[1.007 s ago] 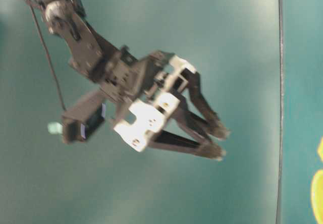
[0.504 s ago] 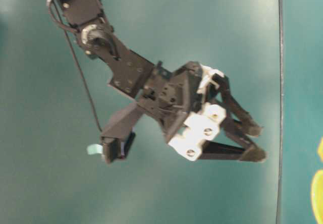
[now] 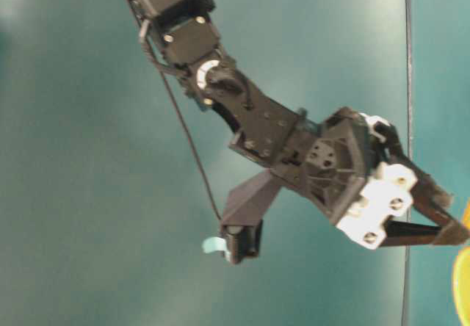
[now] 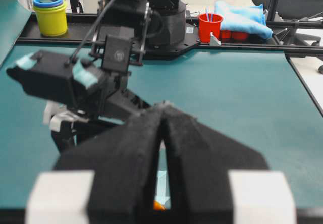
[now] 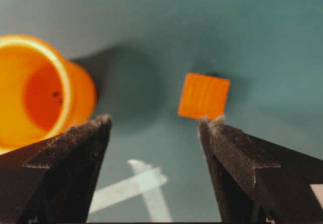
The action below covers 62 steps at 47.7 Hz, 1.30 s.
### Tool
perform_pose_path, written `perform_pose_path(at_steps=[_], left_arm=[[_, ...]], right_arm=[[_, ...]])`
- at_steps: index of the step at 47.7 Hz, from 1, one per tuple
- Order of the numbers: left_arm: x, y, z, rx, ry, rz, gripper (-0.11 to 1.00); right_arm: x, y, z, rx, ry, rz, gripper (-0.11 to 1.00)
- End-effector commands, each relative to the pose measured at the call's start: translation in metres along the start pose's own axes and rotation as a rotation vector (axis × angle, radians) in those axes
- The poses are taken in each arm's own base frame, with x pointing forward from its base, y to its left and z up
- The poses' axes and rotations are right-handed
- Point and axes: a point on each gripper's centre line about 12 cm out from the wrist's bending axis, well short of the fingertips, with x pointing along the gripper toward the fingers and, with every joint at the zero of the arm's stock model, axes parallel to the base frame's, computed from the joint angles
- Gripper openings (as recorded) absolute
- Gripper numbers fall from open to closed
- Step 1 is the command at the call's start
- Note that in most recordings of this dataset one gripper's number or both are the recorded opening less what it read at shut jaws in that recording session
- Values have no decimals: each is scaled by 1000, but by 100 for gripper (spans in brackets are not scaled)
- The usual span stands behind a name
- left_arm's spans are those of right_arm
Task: Move the block toward the cup with right arm.
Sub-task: 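Lower the open right gripper around the orange cube, then close the right gripper on the orange cube and lift it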
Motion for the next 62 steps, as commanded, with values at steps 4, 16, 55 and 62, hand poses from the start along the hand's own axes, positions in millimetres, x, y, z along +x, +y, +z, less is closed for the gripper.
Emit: perform_pose_path(at_steps=[4, 16, 55, 62], left_arm=[[4, 0, 10, 0, -20, 0, 0], [4, 0, 10, 0, -20, 0, 0], [4, 0, 8, 0, -5, 0, 0], [3, 0, 8, 0, -3, 0, 0]], right_arm=[[-8, -6, 21, -6, -71, 1, 68], [5, -10, 26, -29, -81, -14, 68], [26, -11, 21, -29, -82, -4, 62], [26, -11, 21, -29, -85, -2, 49]])
